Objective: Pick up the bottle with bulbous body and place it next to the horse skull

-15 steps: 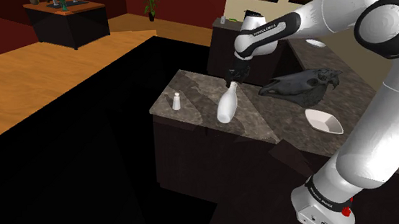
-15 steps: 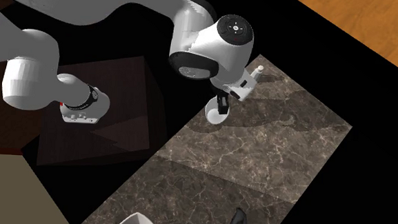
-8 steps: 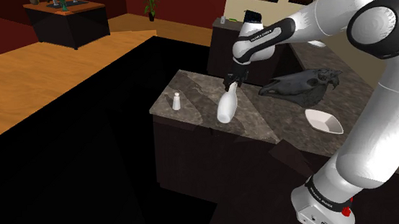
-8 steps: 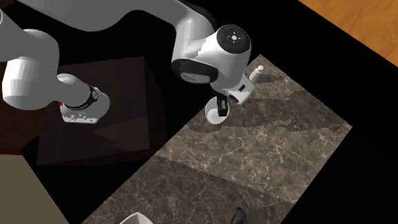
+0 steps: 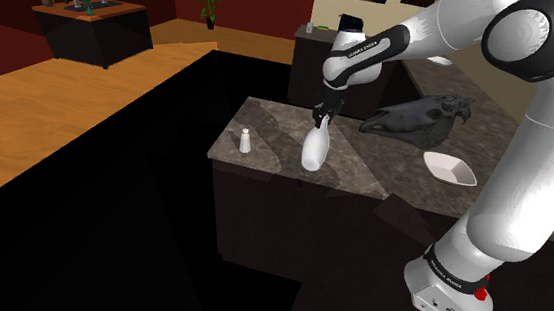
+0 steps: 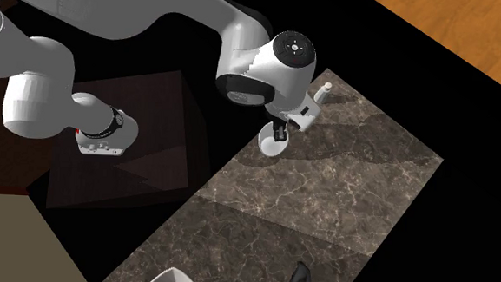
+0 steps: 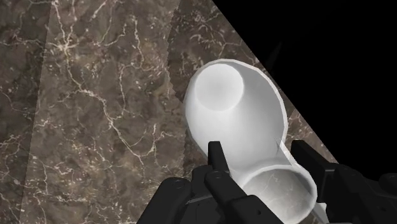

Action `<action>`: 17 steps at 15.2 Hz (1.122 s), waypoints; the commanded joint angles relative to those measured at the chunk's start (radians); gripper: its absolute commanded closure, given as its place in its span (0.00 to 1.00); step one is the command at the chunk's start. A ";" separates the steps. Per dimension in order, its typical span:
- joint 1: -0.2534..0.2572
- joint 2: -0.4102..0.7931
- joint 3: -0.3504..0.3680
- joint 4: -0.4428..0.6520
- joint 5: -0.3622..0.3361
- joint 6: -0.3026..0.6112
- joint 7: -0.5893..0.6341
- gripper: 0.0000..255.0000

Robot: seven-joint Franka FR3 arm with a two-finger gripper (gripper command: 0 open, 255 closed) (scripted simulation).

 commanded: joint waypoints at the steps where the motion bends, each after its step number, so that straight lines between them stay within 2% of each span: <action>1: 0.000 0.000 0.000 0.000 0.000 0.000 0.000 1.00; 7: 0.000 0.000 0.000 0.000 0.000 0.000 0.000 1.00; 17: 0.003 -0.067 -0.004 0.056 -0.017 -0.122 0.011 1.00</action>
